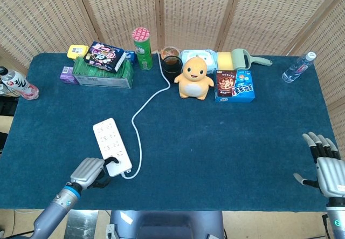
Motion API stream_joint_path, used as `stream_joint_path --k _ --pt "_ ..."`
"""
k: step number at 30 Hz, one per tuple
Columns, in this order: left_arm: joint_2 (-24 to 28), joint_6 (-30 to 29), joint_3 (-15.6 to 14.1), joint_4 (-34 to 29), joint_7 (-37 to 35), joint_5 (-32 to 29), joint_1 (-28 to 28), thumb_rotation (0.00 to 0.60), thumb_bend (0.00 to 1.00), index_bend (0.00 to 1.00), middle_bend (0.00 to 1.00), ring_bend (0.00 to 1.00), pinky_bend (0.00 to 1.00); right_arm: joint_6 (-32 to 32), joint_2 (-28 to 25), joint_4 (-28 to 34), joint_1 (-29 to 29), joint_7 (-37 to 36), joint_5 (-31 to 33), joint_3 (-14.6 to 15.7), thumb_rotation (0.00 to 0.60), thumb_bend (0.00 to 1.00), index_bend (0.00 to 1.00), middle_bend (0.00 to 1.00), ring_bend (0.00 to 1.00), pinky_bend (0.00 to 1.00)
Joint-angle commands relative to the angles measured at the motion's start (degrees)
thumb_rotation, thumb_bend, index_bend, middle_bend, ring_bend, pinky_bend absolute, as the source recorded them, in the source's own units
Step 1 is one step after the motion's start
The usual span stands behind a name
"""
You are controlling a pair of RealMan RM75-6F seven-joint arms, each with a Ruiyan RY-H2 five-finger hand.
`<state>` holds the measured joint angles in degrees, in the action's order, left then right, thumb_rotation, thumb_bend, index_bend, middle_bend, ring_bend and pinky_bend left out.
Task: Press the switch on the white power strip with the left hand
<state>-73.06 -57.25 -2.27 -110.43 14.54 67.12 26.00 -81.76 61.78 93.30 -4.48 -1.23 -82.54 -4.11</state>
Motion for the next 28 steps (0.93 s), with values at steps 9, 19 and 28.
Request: stream_joint_path --k 9,19,28 --pt "5.8 -13.7 -1.0 -0.2 -2.7 12.8 -6.4 0.6 0.39 0.17 1.0 0.98 0.92 0.0 0.1 0.3 -0.1 0.4 -0.1 0.1 0.6 0.0 0.05 0.06 0.05 0.0" --pt "8.0 -28.0 -1.9 10.5 -9.9 16.4 -16.1 0.6 0.1 0.0 0.0 0.01 0.21 0.2 1.0 0.9 -0.5 2.9 0.1 -0.1 0.6 0.0 0.05 0.06 0.05 0.0" --pt "8.2 -30.7 -0.2 13.1 -10.7 14.8 -19.1 0.6 0.07 0.0 0.0 0.0 0.16 -0.7 1.3 0.9 -0.1 4.3 -0.2 0.1 0.6 0.0 0.05 0.06 0.05 0.0"
